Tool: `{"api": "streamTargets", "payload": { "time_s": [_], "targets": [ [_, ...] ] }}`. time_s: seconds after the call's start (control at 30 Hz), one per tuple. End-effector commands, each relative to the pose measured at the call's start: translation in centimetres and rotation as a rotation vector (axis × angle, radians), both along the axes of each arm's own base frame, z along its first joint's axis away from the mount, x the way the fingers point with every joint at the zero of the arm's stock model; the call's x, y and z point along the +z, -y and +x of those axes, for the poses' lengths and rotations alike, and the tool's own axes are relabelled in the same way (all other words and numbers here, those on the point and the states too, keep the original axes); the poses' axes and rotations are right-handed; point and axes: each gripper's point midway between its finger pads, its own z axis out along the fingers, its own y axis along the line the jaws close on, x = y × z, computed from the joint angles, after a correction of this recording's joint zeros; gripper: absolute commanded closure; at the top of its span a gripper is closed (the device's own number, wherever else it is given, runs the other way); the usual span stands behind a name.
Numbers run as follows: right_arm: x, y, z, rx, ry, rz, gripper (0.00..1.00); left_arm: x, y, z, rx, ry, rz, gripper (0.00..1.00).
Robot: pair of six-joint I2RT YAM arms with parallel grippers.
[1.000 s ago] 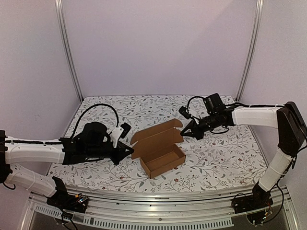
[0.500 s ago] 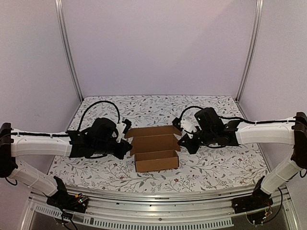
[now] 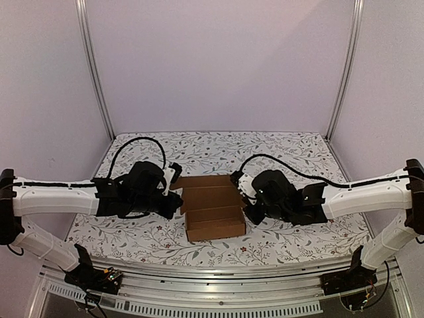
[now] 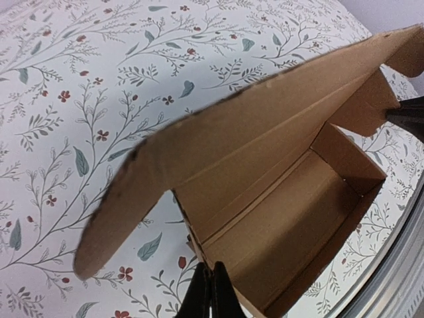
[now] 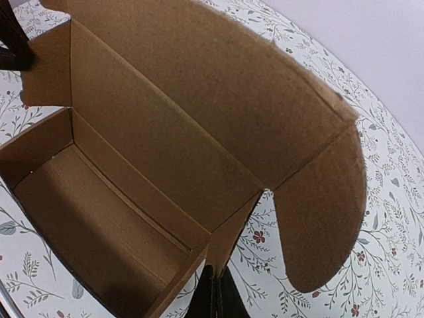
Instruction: Fold the paper box
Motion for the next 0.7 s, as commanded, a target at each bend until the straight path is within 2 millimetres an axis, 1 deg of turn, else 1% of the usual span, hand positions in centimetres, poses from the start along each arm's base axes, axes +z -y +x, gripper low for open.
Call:
{"api": "streamTargets", "payload": {
  "time_s": [0.0,0.1,0.17,0.2,0.53,0.67],
  "targets": [
    [3.3,-1.6,-0.3,0.034,0.110,0.046,1.00,3.2,1.7,-0.9,-0.061,0.042,-0.068,1.00],
    [3.9,-2.0,-0.6,0.038,0.112,0.064,1.00,3.5,1.7,-1.0,-0.057,0.042,-0.076,1.00],
    [3.8,-2.2,-0.9,0.039,0.113,0.063,1.00,3.4,1.6,-1.0,-0.044,0.032,-0.076,1.00],
    [4.2,-2.6,-0.8,0.033,0.122,0.083,1.00,3.3,1.6,-1.0,-0.035,0.025,-0.079,1.00],
    [3.3,-4.0,-2.2,-0.034,0.131,0.127,1.00,1.1,1.6,-1.1,0.084,-0.065,-0.103,1.00],
    [2.8,-4.4,-2.6,-0.057,0.133,0.136,1.00,0.7,1.8,-1.2,0.100,-0.067,-0.102,1.00]
  ]
}}
